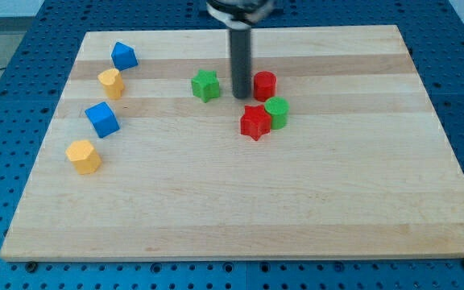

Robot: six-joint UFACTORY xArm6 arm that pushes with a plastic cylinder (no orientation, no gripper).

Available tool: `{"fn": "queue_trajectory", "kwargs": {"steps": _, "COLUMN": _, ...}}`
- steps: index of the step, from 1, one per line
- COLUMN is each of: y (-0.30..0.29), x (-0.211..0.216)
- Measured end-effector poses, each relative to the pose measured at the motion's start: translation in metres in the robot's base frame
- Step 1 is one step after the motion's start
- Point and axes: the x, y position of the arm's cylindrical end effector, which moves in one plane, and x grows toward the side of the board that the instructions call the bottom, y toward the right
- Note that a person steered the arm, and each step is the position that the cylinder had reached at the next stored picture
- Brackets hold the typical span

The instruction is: Push the green star slightly towards the top of the board

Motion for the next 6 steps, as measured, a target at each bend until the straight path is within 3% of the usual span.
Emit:
{"fn": "queue_trajectory", "kwargs": {"steps": 1, "y": -0.012, "x": -0.001}}
{"fn": "queue_trajectory", "kwargs": {"steps": 2, "y": -0.072, "x": -0.005}}
{"fn": "queue_trajectory", "kwargs": {"steps": 3, "y": -0.108, "x": 0.017}}
{"fn": "queue_trajectory", "kwargs": {"steps": 4, "y": -0.119, "x": -0.004}}
{"fn": "queue_trajectory", "kwargs": {"steps": 6, "y": -0.033, "x": -0.047}}
